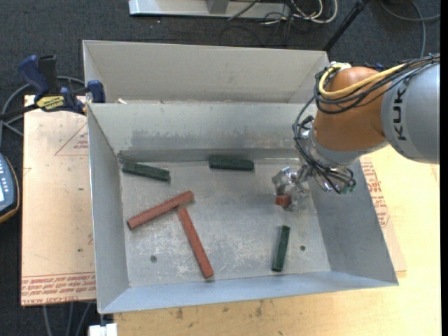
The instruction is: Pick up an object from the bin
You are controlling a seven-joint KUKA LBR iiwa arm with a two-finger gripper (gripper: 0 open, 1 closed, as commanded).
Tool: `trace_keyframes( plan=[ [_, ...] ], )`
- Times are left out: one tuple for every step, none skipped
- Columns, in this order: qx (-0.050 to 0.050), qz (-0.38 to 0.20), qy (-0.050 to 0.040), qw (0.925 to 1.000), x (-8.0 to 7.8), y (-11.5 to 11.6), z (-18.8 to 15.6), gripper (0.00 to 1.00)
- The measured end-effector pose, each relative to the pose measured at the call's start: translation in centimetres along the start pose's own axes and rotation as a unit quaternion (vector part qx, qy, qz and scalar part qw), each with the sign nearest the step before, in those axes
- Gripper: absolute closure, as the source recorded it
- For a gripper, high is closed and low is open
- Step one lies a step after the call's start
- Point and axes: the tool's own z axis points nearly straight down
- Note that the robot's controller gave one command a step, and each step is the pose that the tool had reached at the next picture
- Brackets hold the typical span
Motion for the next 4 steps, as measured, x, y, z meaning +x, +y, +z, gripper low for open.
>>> trace_keyframes(
  plan=[
    [0.002, -0.012, -0.0025, 0.9999, 1.9, -4.1, -7.6, 1.00],
    [0.000, -0.185, -0.0019, 0.9828, 1.0, -6.2, -15.6, 1.00],
    [-0.004, -0.346, 0.0014, 0.9383, 0.7, -8.5, -8.8, 1.00],
    [-0.003, -0.346, -0.0005, 0.9383, 0.6, -8.5, -9.0, 0.00]
  ],
)
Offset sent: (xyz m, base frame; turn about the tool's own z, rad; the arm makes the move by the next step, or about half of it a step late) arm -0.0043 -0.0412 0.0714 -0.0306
